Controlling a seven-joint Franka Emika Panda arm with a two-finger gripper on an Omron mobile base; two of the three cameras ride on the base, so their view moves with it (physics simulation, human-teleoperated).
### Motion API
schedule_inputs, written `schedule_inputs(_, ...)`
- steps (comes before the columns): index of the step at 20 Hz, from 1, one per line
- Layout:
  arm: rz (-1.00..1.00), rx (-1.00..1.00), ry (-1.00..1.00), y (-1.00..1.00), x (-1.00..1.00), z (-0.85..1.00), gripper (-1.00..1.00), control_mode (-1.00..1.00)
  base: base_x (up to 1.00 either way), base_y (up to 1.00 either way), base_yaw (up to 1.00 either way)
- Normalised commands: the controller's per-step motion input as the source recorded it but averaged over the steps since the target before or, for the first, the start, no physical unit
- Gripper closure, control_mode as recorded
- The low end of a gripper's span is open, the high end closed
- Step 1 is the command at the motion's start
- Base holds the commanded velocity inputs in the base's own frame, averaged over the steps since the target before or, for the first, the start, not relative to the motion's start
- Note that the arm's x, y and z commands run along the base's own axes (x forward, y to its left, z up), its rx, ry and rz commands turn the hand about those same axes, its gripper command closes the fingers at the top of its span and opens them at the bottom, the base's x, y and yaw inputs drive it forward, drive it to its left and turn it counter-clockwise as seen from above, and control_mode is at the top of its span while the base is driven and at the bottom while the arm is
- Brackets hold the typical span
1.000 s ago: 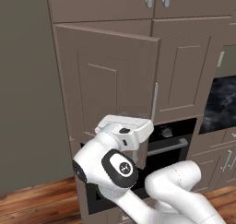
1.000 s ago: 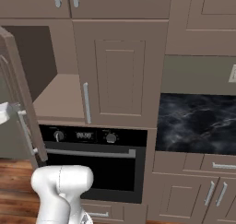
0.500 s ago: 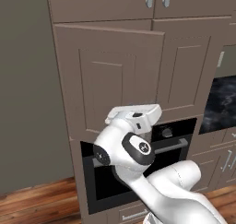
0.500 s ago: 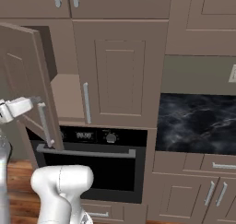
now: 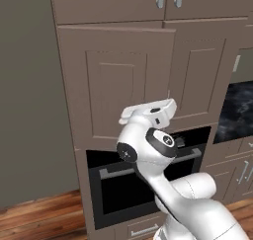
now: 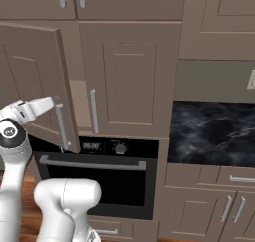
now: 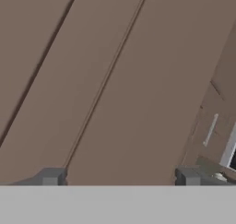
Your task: Open the cabinet. Pick the spray and place it next to the sink. Then close the cabinet.
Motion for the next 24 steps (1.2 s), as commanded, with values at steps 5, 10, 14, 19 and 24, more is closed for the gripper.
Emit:
schedule_inputs(5, 0.1, 0.0, 0.0, -0.16, 0.61, 0.07, -1.0, -1.0, 0.0, 0.0, 0.0)
schedule_inputs(10, 0.07, 0.0, 0.0, -0.06, 0.63, 0.04, -1.0, -1.0, 0.0, 0.0, 0.0)
schedule_inputs(14, 0.05, 0.0, 0.0, -0.02, 0.63, 0.0, -1.0, -1.0, 0.0, 0.0, 0.0)
schedule_inputs(19, 0.04, 0.0, 0.0, -0.01, 0.61, 0.0, -1.0, -1.0, 0.0, 0.0, 0.0)
schedule_inputs(24, 0.02, 0.0, 0.0, 0.0, 0.53, 0.0, -1.0, -1.0, 0.0, 0.0, 0.0)
